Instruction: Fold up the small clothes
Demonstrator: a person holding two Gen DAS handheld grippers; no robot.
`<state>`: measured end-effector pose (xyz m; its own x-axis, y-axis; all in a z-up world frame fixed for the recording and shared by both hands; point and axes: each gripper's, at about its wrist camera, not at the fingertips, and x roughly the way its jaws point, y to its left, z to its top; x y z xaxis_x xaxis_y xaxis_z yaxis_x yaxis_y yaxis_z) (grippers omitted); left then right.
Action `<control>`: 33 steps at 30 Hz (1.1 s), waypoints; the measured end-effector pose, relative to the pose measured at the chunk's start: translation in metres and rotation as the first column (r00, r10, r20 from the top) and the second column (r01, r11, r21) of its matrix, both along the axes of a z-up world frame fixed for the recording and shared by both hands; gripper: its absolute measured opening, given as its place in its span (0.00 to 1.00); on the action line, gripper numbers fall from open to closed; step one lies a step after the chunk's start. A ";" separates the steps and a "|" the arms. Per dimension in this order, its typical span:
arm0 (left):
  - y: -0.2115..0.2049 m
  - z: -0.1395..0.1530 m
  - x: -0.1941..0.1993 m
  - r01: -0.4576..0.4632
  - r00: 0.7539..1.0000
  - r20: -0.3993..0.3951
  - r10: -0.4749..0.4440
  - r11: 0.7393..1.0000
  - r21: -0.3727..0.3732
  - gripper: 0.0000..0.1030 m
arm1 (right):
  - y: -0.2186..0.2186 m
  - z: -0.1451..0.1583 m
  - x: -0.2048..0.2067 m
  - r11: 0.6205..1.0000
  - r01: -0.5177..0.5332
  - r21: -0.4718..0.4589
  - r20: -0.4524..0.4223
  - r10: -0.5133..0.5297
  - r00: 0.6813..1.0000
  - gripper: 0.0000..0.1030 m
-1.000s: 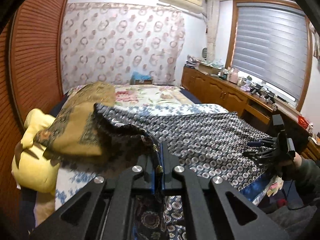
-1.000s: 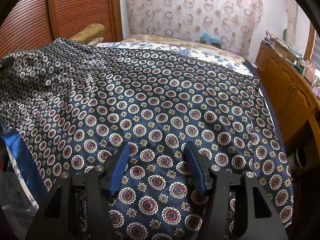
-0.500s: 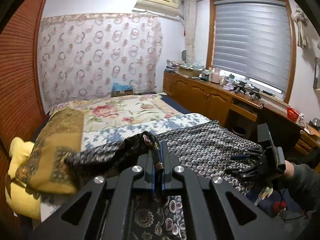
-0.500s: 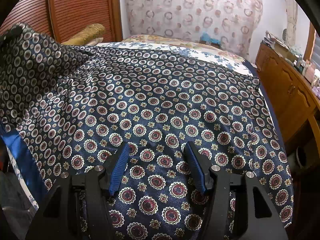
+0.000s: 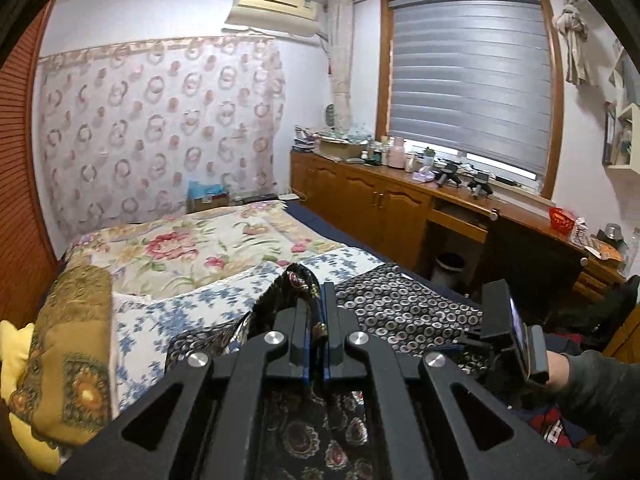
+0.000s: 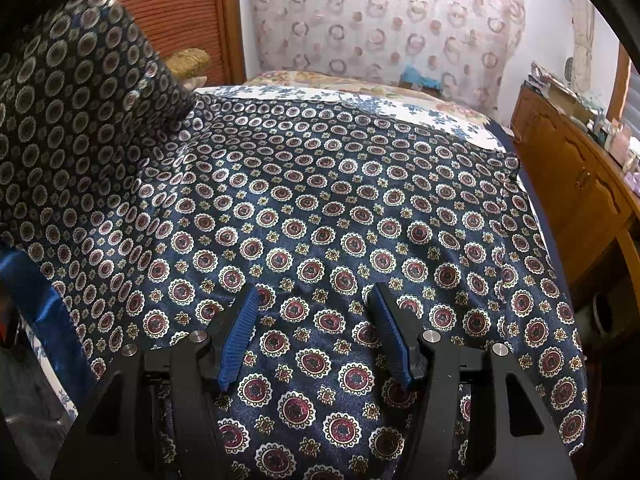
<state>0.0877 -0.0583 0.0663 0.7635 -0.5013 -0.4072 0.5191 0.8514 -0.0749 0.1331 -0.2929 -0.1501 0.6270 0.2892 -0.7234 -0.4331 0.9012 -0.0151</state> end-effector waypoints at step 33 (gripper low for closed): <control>0.053 -0.074 -0.013 -0.144 0.977 -0.150 0.150 0.988 0.049 0.31 | -0.019 0.025 0.000 0.996 0.050 0.073 0.049 -0.054 0.997 0.58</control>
